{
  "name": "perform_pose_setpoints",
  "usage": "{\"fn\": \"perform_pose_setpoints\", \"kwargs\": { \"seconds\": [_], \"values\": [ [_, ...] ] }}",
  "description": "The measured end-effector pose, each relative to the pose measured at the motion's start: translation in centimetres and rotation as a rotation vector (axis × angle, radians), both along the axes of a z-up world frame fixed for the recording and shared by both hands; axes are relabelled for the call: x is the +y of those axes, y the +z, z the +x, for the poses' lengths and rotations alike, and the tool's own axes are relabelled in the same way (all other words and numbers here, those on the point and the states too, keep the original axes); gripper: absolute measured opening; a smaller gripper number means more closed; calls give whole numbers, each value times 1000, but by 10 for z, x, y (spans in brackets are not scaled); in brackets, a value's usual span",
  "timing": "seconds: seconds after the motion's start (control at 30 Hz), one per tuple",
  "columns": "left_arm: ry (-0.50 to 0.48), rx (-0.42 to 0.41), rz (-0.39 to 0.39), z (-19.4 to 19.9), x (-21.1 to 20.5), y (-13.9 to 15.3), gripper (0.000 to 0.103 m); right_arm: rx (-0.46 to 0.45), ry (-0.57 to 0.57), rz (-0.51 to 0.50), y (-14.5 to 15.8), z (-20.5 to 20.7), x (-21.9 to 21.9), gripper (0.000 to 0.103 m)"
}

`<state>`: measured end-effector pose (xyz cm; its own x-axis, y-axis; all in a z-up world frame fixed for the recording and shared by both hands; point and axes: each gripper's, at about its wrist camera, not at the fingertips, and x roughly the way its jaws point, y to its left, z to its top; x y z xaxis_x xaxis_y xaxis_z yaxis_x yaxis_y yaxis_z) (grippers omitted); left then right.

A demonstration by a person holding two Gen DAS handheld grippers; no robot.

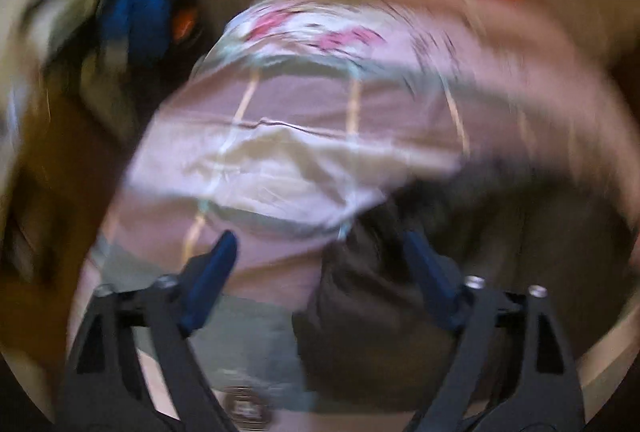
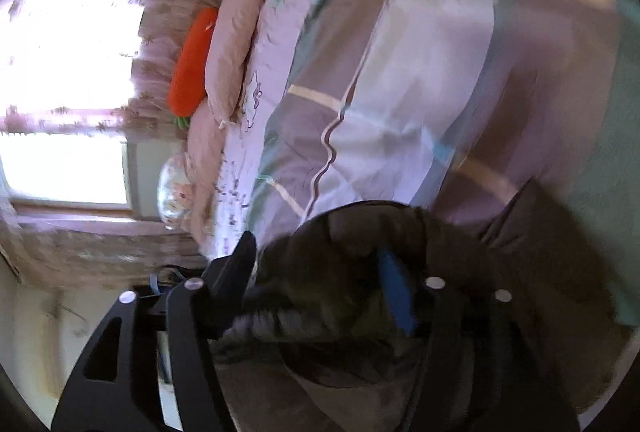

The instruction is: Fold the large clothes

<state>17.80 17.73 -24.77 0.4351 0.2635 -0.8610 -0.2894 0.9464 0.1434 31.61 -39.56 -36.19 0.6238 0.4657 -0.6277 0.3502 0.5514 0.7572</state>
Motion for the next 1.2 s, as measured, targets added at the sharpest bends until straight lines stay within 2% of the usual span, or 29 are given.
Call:
{"fn": "perform_pose_setpoints", "kwargs": {
  "seconds": [0.07, 0.1, 0.13, 0.2, 0.27, 0.3, 0.37, 0.4, 0.43, 0.5, 0.57, 0.63, 0.67, 0.73, 0.8, 0.83, 0.87, 0.97, 1.0, 1.07, 1.2],
  "values": [
    [-80, 75, 105, -1, -29, -24, 94, -40, 3, -188, 25, -14, -3, 95],
    [-86, 115, 116, 0, -32, -39, 97, -50, 8, -272, 34, -22, -5, 99],
    [-81, 159, 113, 2, -31, -55, 97, -14, 23, -381, 39, -32, -9, 101],
    [-11, 246, 73, 9, -14, -95, 101, 72, 106, -475, 27, -44, -6, 102],
    [56, 279, 32, 15, 8, -123, 101, 147, 205, -532, 15, -52, 2, 102],
    [123, 286, 5, 19, 24, -129, 101, 153, 225, -556, 15, -56, 7, 98],
    [239, 253, -10, 17, 38, -115, 100, 85, 248, -544, 31, -69, 22, 96],
    [284, 188, -12, 12, 41, -93, 97, 34, 271, -508, 40, -74, 34, 95],
    [288, 133, -11, 8, 39, -76, 97, -36, 338, -477, 53, -77, 57, 94],
    [234, 48, -18, 5, 19, -41, 97, -109, 468, -517, 69, -75, 105, 91],
    [137, 39, -41, 12, -11, -25, 97, -153, 572, -583, 76, -70, 150, 87],
    [-2, 57, -59, 26, -57, -21, 98, -170, 641, -626, 76, -60, 191, 84],
    [-46, 67, -41, 31, -73, -23, 98, -175, 664, -638, 73, -52, 211, 83],
    [-151, 118, 59, 51, -116, -41, 98, -150, 705, -676, 62, -38, 240, 83],
    [-166, 186, 113, 71, -132, -67, 100, -103, 707, -742, 42, -22, 257, 83],
    [-144, 216, 112, 81, -128, -78, 101, -74, 704, -777, 30, -14, 264, 83],
    [-119, 239, 90, 89, -124, -90, 101, -50, 694, -801, 17, -6, 267, 84],
    [8, 304, -162, 109, -82, -126, 101, -4, 668, -800, -11, 11, 266, 89],
    [29, 317, -198, 113, -73, -133, 101, 12, 672, -810, -17, 16, 267, 90],
    [34, 338, -199, 120, -69, -140, 101, 46, 683, -830, -27, 27, 273, 91],
    [21, 367, -109, 126, -75, -152, 101, 118, 707, -833, -39, 43, 280, 93]
  ]
}}
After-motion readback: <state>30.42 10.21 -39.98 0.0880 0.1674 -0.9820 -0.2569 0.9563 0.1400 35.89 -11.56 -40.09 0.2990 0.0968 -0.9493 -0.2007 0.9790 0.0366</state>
